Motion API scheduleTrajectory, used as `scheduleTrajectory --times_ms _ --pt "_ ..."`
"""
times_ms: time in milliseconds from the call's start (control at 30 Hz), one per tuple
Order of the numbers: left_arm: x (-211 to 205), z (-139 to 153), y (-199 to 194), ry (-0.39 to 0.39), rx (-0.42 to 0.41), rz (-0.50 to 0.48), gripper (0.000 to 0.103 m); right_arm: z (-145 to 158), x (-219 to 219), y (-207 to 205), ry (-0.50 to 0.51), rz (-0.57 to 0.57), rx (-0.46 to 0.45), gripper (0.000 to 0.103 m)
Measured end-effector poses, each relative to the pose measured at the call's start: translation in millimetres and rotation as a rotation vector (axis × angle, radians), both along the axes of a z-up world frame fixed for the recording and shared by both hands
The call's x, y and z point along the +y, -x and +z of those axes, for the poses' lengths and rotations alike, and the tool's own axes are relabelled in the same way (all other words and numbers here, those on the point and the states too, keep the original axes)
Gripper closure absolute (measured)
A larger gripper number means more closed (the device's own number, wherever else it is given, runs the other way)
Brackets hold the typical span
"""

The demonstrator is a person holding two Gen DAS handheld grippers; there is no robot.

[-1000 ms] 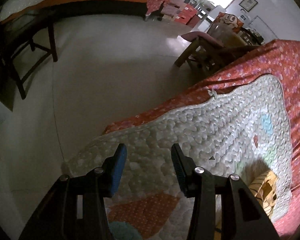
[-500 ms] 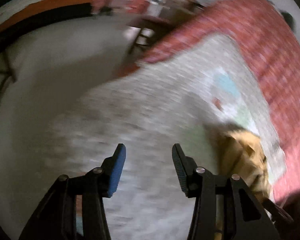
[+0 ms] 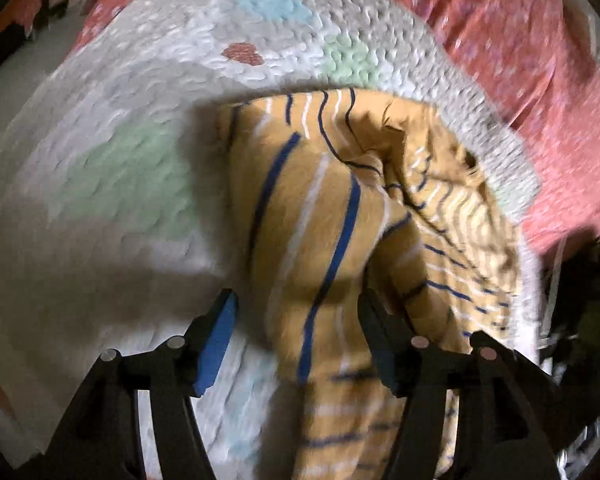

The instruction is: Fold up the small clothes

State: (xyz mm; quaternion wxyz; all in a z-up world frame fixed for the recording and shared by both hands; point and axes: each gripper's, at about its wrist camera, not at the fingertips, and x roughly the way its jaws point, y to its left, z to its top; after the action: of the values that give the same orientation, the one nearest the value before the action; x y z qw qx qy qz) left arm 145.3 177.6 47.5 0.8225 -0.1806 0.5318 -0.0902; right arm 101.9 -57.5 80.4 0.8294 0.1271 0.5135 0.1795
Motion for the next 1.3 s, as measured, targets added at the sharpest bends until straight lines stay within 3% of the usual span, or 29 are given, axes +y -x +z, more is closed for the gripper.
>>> scheduleTrajectory --times_ms 33,67,100,167,300,400,467,500,533,567,600,700,733,867,967,1067,1167,1200,1233,1300 --pt "-4.3 0.9 -6.7 -0.027 0.009 -0.004 0.081 -5.7 14.4 -4.0 0.052 0.045 -0.008 0.054" --pt "-8.6 2.0 -10.7 -0.04 0.028 -0.014 0.093 -10.9 20.4 -4.5 0.086 0.068 -0.001 0.085" --pt "-9.6 7.5 -12.6 -0.049 0.034 -0.008 0.094 -11.7 26.5 -7.2 0.116 0.093 0.008 0.088" --pt "-10.9 28.7 -9.3 -0.073 -0.011 0.009 0.095 5.7 25.0 -11.9 0.08 0.101 -0.031 0.09" --pt "-9.0 81.9 -4.7 -0.026 -0.113 0.033 0.095 65.4 3.5 -22.8 0.04 0.083 -0.176 0.09" --pt "-29.3 124.0 -12.0 0.011 -0.201 -0.003 0.094 115.8 -25.2 -33.8 0.02 0.045 -0.287 0.09" --pt "-55.5 143.6 -22.8 -0.005 -0.232 -0.064 0.08 139.4 -55.5 -41.0 0.033 -0.015 -0.335 0.09" --pt "-65.7 147.1 -26.5 -0.031 -0.242 -0.079 0.061 144.0 -69.2 -43.2 0.051 -0.045 -0.341 0.09" --pt "-74.2 149.6 -28.6 -0.062 -0.259 -0.087 0.051 144.8 -88.3 -45.4 0.08 -0.088 -0.337 0.09" --pt "-81.7 149.5 -29.6 -0.091 -0.278 -0.099 0.05 139.8 -109.6 -49.5 0.112 -0.135 -0.314 0.089" --pt "-88.9 145.7 -30.9 -0.118 -0.282 -0.117 0.05 133.1 -125.2 -54.3 0.145 -0.17 -0.287 0.088" --pt "-88.9 120.3 -36.7 -0.143 -0.214 -0.107 0.047 87.0 -184.1 -71.9 0.393 -0.34 -0.108 0.08" --pt "-83.6 109.6 -39.4 -0.145 -0.183 -0.092 0.047 71.7 -207.5 -68.8 0.411 -0.413 -0.046 0.08" --pt "-61.1 68.4 -54.4 -0.169 -0.08 -0.048 0.047 66.2 -251.1 -40.8 0.199 -0.512 -0.062 0.067" --pt "-62.5 47.5 -70.6 -0.152 -0.027 -0.062 0.047 67.4 -252.5 -27.5 0.172 -0.515 -0.109 0.064" --pt "-81.9 27.7 -93.4 -0.135 0.015 -0.137 0.038 69.4 -254.2 -19.5 0.114 -0.516 -0.122 0.062" --pt "-102.6 4.1 -114.6 -0.161 0.067 -0.166 0.037 62.3 -254.3 -27.2 0.097 -0.51 -0.109 0.06" --pt "-107.5 -4.2 -120.1 -0.177 0.096 -0.168 0.042 59.2 -254.2 -31.7 0.093 -0.505 -0.1 0.06" --pt "-111.4 -9.1 -123.0 -0.183 0.115 -0.177 0.063 55.8 -251.9 -37.8 0.093 -0.499 -0.088 0.06" --pt "-115.0 -9.7 -121.0 -0.167 0.116 -0.186 0.075 49.3 -249.7 -49.1 0.086 -0.498 -0.075 0.055"
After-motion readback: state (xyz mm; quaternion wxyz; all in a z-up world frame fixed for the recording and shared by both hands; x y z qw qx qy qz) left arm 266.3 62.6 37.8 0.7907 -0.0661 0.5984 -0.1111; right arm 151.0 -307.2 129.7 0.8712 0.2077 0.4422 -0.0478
